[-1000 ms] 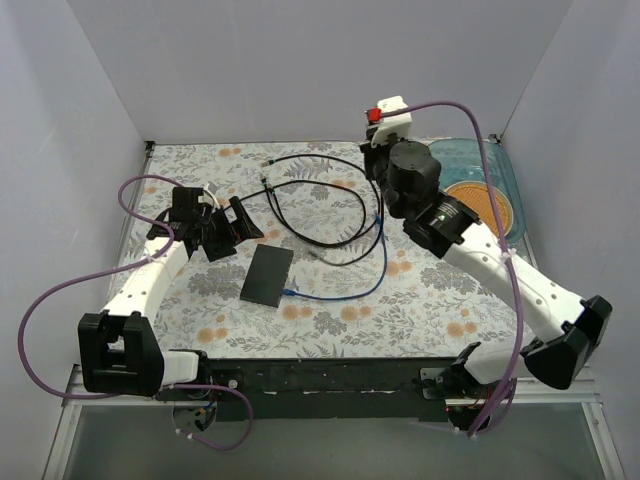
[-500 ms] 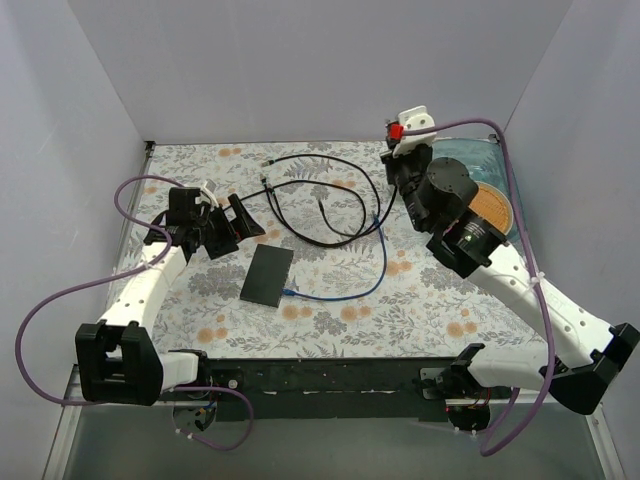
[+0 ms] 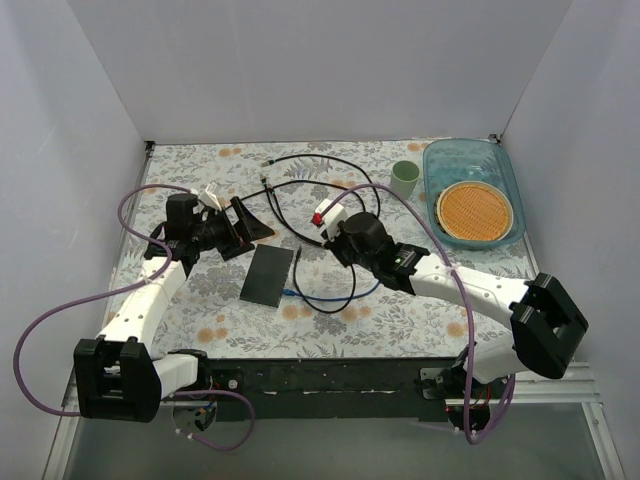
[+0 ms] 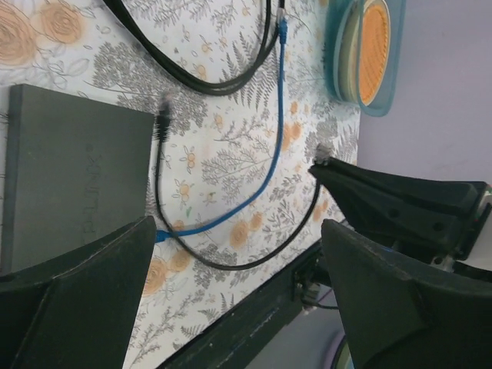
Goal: Insert the plug into the switch port
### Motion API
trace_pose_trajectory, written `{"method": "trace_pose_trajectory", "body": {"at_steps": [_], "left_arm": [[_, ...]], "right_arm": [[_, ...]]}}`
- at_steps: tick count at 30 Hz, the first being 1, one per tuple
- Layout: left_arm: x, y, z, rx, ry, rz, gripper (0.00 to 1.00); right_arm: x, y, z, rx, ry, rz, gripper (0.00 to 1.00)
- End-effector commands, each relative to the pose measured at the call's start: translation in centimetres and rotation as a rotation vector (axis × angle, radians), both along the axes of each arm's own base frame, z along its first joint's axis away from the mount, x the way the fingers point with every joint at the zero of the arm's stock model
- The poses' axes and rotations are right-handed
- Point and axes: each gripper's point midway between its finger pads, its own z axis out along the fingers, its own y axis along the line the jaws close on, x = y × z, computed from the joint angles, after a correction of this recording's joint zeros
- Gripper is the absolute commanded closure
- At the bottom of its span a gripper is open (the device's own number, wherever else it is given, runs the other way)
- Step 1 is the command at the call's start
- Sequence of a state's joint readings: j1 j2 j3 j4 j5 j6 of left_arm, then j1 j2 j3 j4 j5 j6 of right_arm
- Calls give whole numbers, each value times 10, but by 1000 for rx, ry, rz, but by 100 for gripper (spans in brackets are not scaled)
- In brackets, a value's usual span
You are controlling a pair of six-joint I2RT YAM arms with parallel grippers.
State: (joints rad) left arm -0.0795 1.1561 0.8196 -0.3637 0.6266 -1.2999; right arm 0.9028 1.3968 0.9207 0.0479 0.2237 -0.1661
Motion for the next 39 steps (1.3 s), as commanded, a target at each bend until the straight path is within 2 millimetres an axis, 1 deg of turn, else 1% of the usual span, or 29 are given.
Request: {"method": "trace_pose_trajectory", "body": {"at_steps": [1, 2, 5, 8, 11, 12, 14, 15, 19, 24, 25, 30, 33, 35, 39], "left_arm": [[-6, -14, 15, -100, -33, -66, 14], [-7, -15, 15, -106, -28, -67, 17], [-7, -18, 14, -110, -19, -73, 21], [-7, -19, 4, -104, 29, -68, 25], [-8, -25, 0, -106, 49, -87, 28], [-10, -30, 0, -102, 49, -104, 30], [-7, -34, 0, -87, 39, -110, 31], [-8, -39, 1, -82, 36, -124, 32], [-6, -46, 4, -73, 20, -140, 33], [-5, -51, 1, -68, 29, -155, 37], [-5, -52, -1, -67, 32, -160, 37], [-4, -59, -3, -56, 35, -175, 43], [-3, -62, -2, -54, 31, -183, 45], [-3, -63, -1, -53, 30, -183, 47], [-4, -63, -2, -50, 32, -181, 54]], "right_arm": [[-14, 44, 32, 165, -1, 109, 99], [-18, 50, 26, 168, 22, 126, 99], [-22, 63, 24, 175, 43, 151, 99], [-23, 72, 25, 179, 52, 167, 99], [-24, 77, 25, 181, 58, 178, 99], [-24, 79, 27, 185, 57, 182, 99], [-27, 83, 27, 187, 64, 204, 99], [-27, 85, 29, 189, 65, 208, 99], [-29, 88, 30, 194, 73, 223, 99], [-31, 89, 32, 195, 78, 237, 99], [-35, 92, 33, 202, 88, 262, 99], [-40, 96, 34, 216, 111, 287, 99], [-44, 101, 38, 236, 132, 304, 99], [-45, 103, 37, 242, 147, 312, 99], [-47, 106, 37, 251, 158, 322, 99]]}}
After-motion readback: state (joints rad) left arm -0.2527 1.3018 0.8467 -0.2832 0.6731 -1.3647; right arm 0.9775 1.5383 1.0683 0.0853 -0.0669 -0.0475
